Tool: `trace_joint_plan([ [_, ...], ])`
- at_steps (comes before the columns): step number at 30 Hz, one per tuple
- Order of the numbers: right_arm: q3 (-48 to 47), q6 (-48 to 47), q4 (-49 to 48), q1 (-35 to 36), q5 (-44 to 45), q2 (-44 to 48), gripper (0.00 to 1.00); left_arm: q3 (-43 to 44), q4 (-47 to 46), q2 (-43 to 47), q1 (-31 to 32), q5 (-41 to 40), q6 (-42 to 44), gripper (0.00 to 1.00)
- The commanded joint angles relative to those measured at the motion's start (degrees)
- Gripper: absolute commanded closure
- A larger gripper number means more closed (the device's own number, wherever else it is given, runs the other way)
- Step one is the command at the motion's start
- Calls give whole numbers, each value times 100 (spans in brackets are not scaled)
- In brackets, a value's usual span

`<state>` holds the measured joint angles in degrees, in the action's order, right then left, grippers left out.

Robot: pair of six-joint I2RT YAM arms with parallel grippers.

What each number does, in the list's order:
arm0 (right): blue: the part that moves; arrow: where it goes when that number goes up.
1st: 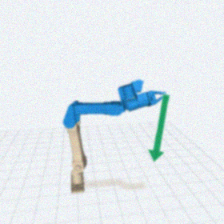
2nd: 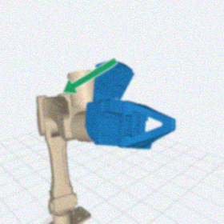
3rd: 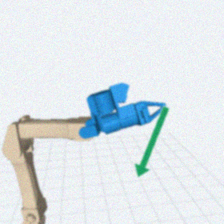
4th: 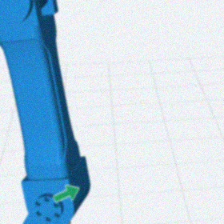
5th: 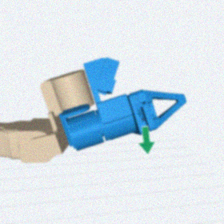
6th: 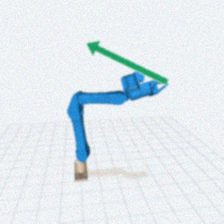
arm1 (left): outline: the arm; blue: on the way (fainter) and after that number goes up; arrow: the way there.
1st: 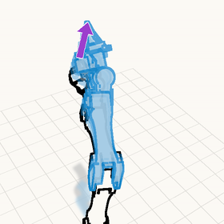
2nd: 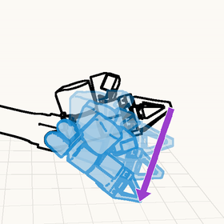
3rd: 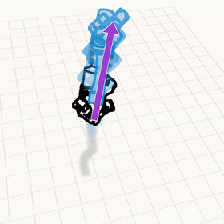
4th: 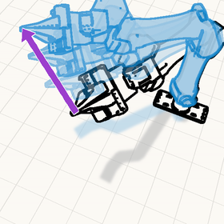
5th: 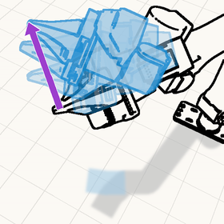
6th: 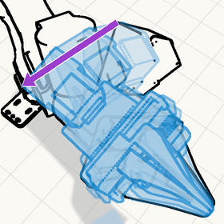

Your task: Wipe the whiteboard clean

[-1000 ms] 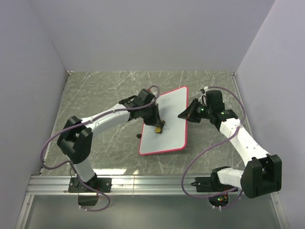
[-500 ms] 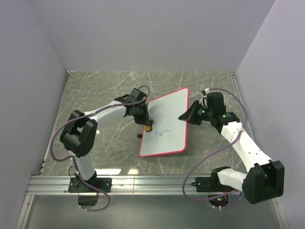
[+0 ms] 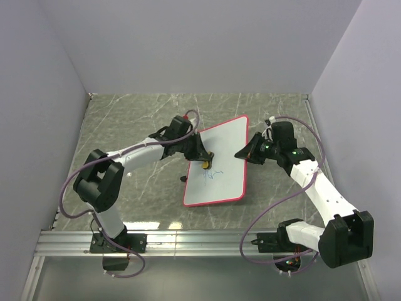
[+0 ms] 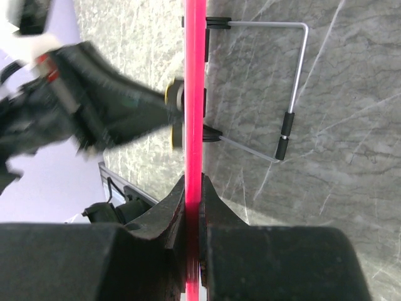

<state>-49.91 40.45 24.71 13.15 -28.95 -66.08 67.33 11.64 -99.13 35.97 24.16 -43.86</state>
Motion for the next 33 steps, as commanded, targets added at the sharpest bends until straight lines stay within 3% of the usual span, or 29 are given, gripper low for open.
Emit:
trace_joint_plan([
  [1, -45, -652, 122, 48, 311, 87, 100, -492, -154, -264, -379, -51, 8, 100],
  [10, -19, -617, 87, 56, 302, 96, 100, -310, 21, -450, -451, -69, 237, 100],
  [20, -502, -362, -150, 48, 153, -457, 100, 518, 541, -54, 1078, 387, 431, 100],
  [26, -1046, -379, -159, 56, 197, -897, 100, 904, 954, -264, 992, 238, 518, 100],
  [33, -1723, -213, -150, 56, 302, -1398, 100, 633, 858, 113, 1088, 62, 439, 100],
])
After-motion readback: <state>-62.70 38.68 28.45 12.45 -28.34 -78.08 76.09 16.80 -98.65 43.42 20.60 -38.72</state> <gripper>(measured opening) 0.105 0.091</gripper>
